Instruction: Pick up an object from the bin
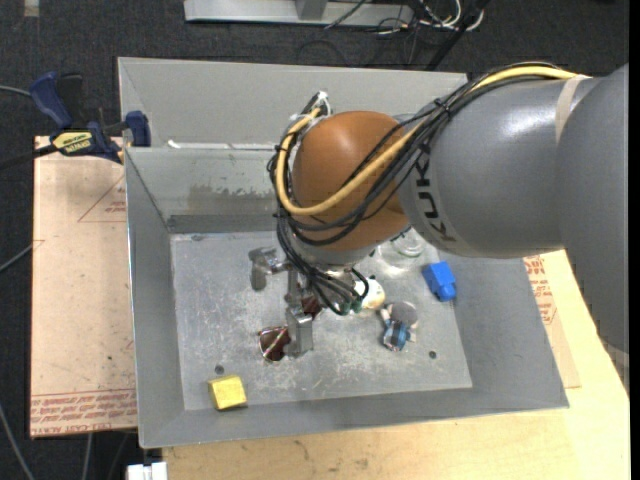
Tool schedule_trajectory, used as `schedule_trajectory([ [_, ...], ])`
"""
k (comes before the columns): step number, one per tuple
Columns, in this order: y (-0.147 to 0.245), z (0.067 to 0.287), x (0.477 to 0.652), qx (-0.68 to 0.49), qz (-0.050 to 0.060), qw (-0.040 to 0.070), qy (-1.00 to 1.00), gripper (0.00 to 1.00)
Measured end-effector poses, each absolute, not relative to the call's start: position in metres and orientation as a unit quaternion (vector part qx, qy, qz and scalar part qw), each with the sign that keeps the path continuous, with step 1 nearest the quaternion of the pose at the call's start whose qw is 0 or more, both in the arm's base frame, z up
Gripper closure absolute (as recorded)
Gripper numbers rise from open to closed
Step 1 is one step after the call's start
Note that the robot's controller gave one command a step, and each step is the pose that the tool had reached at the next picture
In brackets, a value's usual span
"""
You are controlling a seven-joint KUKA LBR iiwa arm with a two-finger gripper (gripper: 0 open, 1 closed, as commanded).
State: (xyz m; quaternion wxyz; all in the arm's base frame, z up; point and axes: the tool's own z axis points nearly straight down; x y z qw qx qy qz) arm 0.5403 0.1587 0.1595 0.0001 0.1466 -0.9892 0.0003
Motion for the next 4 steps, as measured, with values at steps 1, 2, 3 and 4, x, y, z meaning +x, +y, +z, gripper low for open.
schedule_trajectory([
  [1,0.102,0.134,0.529,0.216,0.0,-0.001,-0.976,0.0],
  [2,0.112,0.066,0.536,0.23,-0.001,0.001,-0.973,0.0],
  [3,0.102,0.071,0.559,0.277,-0.001,-0.003,-0.961,1.0],
  [4,0.102,0.071,0.559,0.277,-0.001,-0.003,-0.961,1.0],
])
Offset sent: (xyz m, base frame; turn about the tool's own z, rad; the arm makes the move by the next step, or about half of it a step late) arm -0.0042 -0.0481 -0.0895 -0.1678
